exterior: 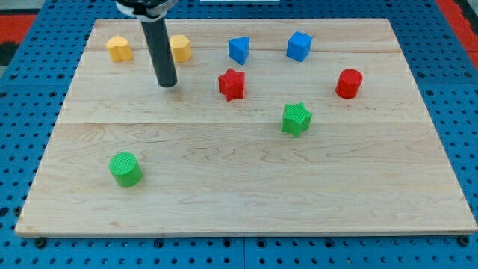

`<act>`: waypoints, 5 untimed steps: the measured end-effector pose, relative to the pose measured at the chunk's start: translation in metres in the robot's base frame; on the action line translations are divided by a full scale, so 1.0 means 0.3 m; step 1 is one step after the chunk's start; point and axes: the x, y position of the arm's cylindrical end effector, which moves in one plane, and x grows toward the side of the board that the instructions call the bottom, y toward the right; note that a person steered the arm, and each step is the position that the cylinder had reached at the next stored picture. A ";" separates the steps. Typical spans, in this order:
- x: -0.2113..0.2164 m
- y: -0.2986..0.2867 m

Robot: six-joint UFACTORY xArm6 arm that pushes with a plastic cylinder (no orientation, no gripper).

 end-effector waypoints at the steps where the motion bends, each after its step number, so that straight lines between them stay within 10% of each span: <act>1: -0.076 0.014; 3: -0.062 0.139; 5: 0.341 0.326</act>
